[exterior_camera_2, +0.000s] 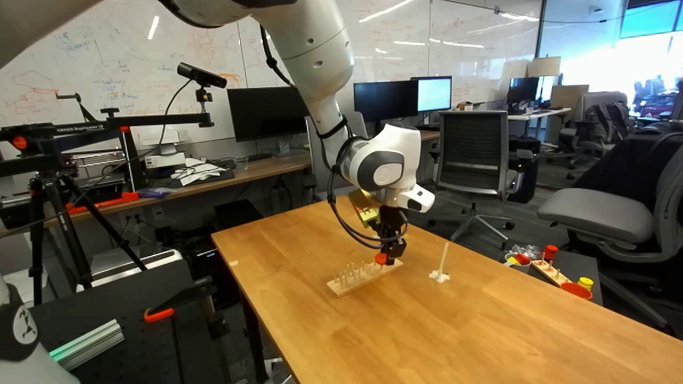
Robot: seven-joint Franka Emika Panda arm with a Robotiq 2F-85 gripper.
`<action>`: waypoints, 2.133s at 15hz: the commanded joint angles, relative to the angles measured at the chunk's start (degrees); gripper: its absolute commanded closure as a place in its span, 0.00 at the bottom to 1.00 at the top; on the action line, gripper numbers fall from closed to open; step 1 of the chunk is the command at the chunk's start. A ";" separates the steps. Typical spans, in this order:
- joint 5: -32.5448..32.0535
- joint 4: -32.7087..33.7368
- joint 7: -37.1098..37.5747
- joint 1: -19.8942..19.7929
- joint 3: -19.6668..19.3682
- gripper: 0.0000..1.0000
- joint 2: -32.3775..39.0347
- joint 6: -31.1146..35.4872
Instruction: Put the orange thing on the wooden rack
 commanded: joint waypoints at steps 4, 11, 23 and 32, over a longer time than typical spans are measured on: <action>-0.68 2.01 0.53 0.12 -0.19 0.84 1.26 -1.77; -0.64 2.29 0.25 -0.31 -0.18 0.84 1.83 -1.67; -0.87 5.97 0.46 0.26 0.03 0.84 4.10 -3.38; -0.86 7.00 0.76 0.48 -0.13 0.20 4.66 -4.37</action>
